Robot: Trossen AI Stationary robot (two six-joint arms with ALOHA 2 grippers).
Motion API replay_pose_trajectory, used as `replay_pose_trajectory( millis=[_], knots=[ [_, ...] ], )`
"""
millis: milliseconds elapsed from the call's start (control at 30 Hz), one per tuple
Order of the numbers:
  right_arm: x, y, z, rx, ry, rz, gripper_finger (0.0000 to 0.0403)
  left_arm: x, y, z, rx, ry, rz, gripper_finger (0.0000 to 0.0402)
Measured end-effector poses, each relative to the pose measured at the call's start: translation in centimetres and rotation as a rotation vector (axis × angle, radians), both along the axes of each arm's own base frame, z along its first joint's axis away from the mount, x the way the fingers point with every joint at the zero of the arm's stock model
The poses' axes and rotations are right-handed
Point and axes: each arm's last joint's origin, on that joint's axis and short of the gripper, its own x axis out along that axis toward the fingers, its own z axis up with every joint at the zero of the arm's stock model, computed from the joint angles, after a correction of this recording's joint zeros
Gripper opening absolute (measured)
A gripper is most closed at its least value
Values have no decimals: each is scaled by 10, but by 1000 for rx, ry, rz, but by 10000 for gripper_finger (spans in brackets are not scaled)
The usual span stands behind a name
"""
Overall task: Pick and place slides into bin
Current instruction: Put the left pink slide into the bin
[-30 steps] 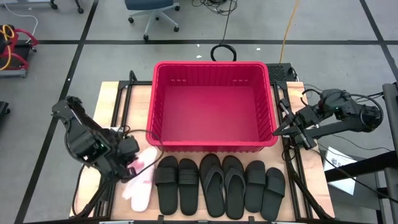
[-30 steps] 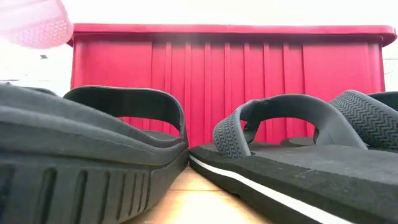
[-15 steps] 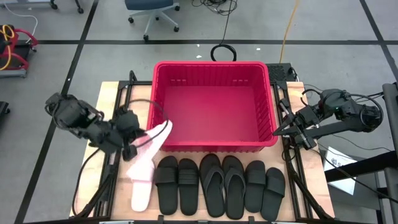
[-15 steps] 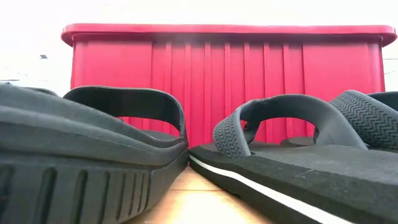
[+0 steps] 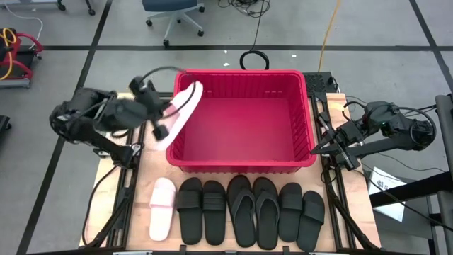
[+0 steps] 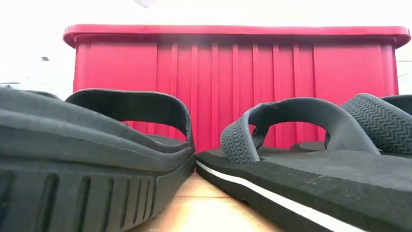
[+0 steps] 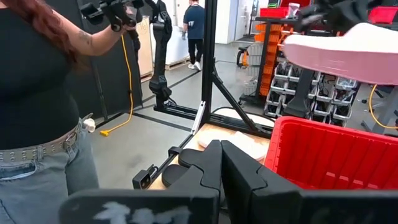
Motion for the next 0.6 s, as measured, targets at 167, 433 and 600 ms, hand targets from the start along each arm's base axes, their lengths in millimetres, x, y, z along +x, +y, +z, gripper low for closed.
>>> replay_pose_trajectory(
  millis=[167,433,600],
  knots=[
    [0,0,0,-34,-16,4,0,29,27,-6,82,95,16,0],
    [0,0,0,-42,-20,5,0,81,64,-44,34,306,28,0],
    [0,0,0,-42,-20,5,0,108,78,-67,24,404,47,0]
  ],
)
